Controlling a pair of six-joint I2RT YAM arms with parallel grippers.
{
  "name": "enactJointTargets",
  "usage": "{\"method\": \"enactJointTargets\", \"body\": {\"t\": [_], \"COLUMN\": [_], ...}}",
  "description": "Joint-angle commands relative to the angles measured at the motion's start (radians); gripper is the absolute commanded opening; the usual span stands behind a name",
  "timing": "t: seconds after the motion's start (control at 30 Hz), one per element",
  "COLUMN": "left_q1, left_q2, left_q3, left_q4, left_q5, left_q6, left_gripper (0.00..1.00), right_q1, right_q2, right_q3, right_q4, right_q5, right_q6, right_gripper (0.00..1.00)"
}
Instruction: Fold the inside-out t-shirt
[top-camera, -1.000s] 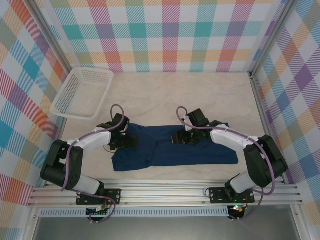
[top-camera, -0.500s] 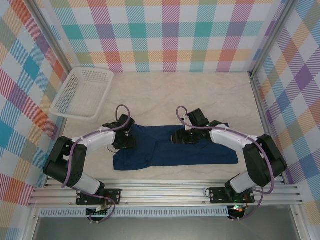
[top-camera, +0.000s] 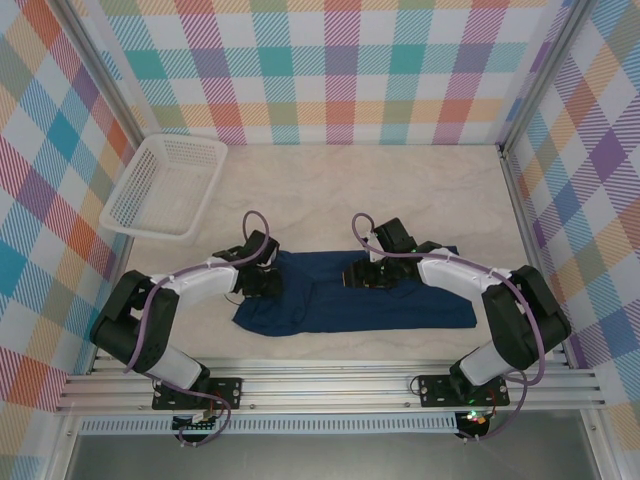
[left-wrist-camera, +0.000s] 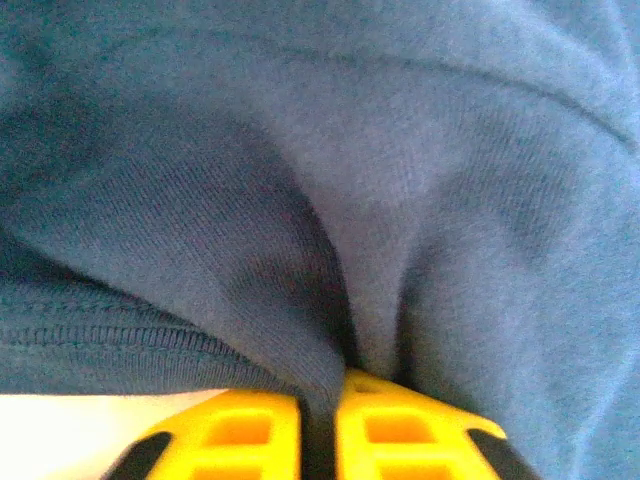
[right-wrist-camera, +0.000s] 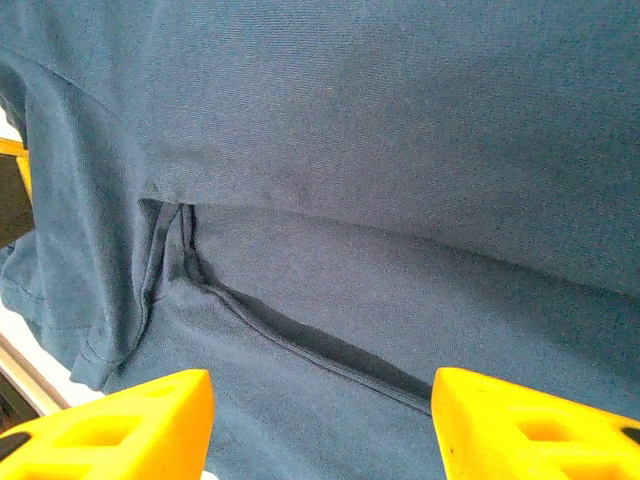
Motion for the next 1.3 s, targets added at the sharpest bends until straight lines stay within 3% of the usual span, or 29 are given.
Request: {"method": "enactJointTargets", "body": {"t": [0.0,0.2,0.53,0.63,0.77,0.83,0.97,1.1,1.27], "left_q1": [-0.017,0.041,0.259,0.303,0.334,0.336,0.298,0.168,0.015], "left_q2": [-0.039,-0.137,-0.169,-0.174,-0.18,-0.175,-0.14,-0.093,0.006], "left_q3": [-0.037,-0.018,0.144,0.219,0.36,0.433,0.554,0.677,0.795], "left_q4": [0.093,-0.052,-0.4,-0.506,-0.673,-0.731,-0.831,-0.927,-0.945], "left_q5": [0.056,-0.046,-0.218,-0.3,-0.519,-0.568,-0.487,-0.451,-0.258], "left_q6": [-0.019,-0.011,0.006,0.033,0.1,0.124,0.118,0.063,-0.053], "left_gripper": [0.0,0.0,0.0,0.0,0.0,0.0,0.0,0.0,0.0], "right_q1": [-0.001,-0.004,-0.08,-0.117,-0.185,-0.218,-0.236,-0.235,-0.236], "right_q2": [0.013,-0.021,-0.126,-0.158,-0.172,-0.177,-0.16,-0.132,-0.121], "right_q3": [-0.011,0.017,0.063,0.071,0.088,0.083,0.082,0.085,0.084], "right_q4": [0.005,-0.071,-0.188,-0.211,-0.281,-0.298,-0.293,-0.266,-0.24], "right_q5": [-0.015,0.055,0.112,0.119,0.167,0.194,0.216,0.167,0.148], "right_q6": [0.001,-0.048,-0.13,-0.146,-0.159,-0.158,-0.162,-0.162,-0.171], "right_gripper": [0.59,0.59,0.6,0.6,0.6,0.6,0.6,0.6,0.6]}}
